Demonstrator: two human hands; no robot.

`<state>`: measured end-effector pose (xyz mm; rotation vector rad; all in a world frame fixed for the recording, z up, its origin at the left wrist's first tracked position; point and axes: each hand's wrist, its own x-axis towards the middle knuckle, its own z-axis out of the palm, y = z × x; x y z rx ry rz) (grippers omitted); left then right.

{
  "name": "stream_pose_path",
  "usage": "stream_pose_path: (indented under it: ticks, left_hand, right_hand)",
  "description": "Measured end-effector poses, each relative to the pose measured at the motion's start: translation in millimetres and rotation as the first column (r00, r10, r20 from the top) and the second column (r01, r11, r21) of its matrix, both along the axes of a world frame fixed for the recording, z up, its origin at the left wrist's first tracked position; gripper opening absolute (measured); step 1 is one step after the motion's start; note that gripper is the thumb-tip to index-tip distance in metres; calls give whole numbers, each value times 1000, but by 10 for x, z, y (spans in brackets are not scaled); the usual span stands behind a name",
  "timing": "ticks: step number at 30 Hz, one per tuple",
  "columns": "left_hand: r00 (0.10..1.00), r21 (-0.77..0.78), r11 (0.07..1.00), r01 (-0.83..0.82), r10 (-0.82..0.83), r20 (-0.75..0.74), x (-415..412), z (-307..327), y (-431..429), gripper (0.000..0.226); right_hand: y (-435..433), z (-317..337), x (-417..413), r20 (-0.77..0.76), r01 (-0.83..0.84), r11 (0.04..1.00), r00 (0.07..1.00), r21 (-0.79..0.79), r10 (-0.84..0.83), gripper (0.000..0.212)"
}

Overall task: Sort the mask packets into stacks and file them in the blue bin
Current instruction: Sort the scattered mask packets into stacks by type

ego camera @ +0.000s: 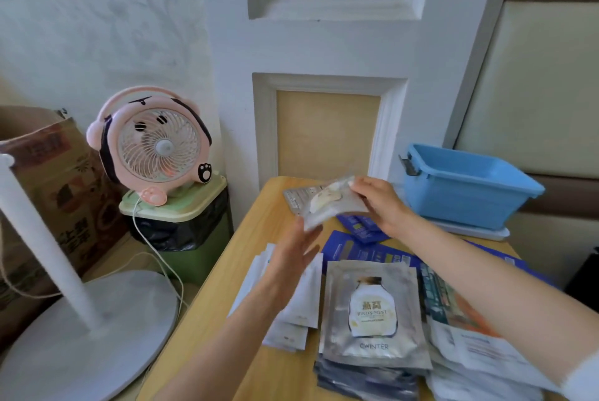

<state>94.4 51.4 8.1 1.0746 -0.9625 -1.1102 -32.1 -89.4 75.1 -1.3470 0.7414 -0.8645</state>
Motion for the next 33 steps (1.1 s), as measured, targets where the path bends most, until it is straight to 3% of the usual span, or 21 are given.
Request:
stream_pose_path:
  ticks: [2, 4, 8, 10, 12, 15, 17, 18, 19, 20, 21, 22, 23, 24, 25, 28, 30, 33]
  left_hand:
    - [969, -3, 998, -70, 67, -238, 62, 97, 26, 56]
    - [949, 38, 998, -59, 68, -308, 121, 217, 86, 38]
    - [993, 265, 964, -40, 68, -97, 88, 326, 149, 39]
    - [999, 258, 966, -17, 28, -40, -53, 348, 181, 46]
    - [1000, 248, 968, 22, -26, 14, -252, 316, 214, 56]
    - [975, 265, 964, 11, -69, 210, -553, 193, 253, 74]
    - [841, 283, 956, -74, -92, 533, -676, 77, 255, 88]
    - [683, 269, 953, -137, -106, 722, -708, 35, 272, 91]
    - [468, 192, 958, -214, -72, 881, -705, 14, 287, 92]
    - [276, 31, 971, -237, 36, 960, -683, 10, 280, 88]
    - [199, -148, 973, -175, 182, 963, -666, 21, 253, 81]
    - [236, -254, 966, -47, 258, 937, -647, 26, 197, 71]
    - [288, -265, 956, 124, 221, 932, -638, 36, 152, 64]
    - [278, -190, 937, 292, 107, 955, -642, 15, 105, 62]
    - [208, -60, 914, 401, -27, 978, -664, -28, 73, 67]
    - [-2, 194, 885, 424, -214, 977, -714, -140, 16, 86]
    - [-55, 240, 884, 402, -238, 970, -739, -129, -15, 86]
    - [-62, 230, 889, 395, -224, 973, -755, -114, -4, 86]
  right_hand:
    - [111, 15, -95, -39, -134, 991, 990, 8, 134, 17]
    - [167, 8, -200, -108, -248, 969, 963, 3, 247, 12]
    - [181, 52, -368, -239, -338, 938, 907, 79, 347, 23]
    - [108, 85, -421, -274, -223, 969, 930, 107, 245, 33]
    - [-20, 65, -491, -372, -123, 992, 920, 30, 126, 30]
    - [-123, -32, -591, -593, -222, 974, 791, -46, 152, 21]
    - [-128, -135, -611, -727, -320, 947, 655, -20, 206, 20]
    - [-128, -188, -609, -767, -345, 938, 607, -20, 208, 19]
    - [-132, -236, -594, -777, -348, 937, 597, -30, 197, 18]
    - [-151, -278, -568, -768, -335, 941, 615, -49, 179, 17]
    - [-172, -305, -535, -754, -317, 945, 639, -77, 153, 16]
    - [-192, -320, -494, -741, -295, 949, 661, -112, 118, 13]
    - [-216, -325, -442, -733, -272, 950, 676, -152, 76, 11]
    - [-243, -328, -381, -726, -250, 950, 687, -188, 38, 9]
    - [-262, -329, -312, -718, -234, 948, 696, -217, 8, 7]
    - [-380, -399, -85, -727, -238, 918, 683, -318, -75, 6]
    - [-470, -468, 49, -772, -333, 860, 627, -386, -104, 20]
    - [-507, -586, 316, -815, -451, 777, 564, -440, -134, 47]
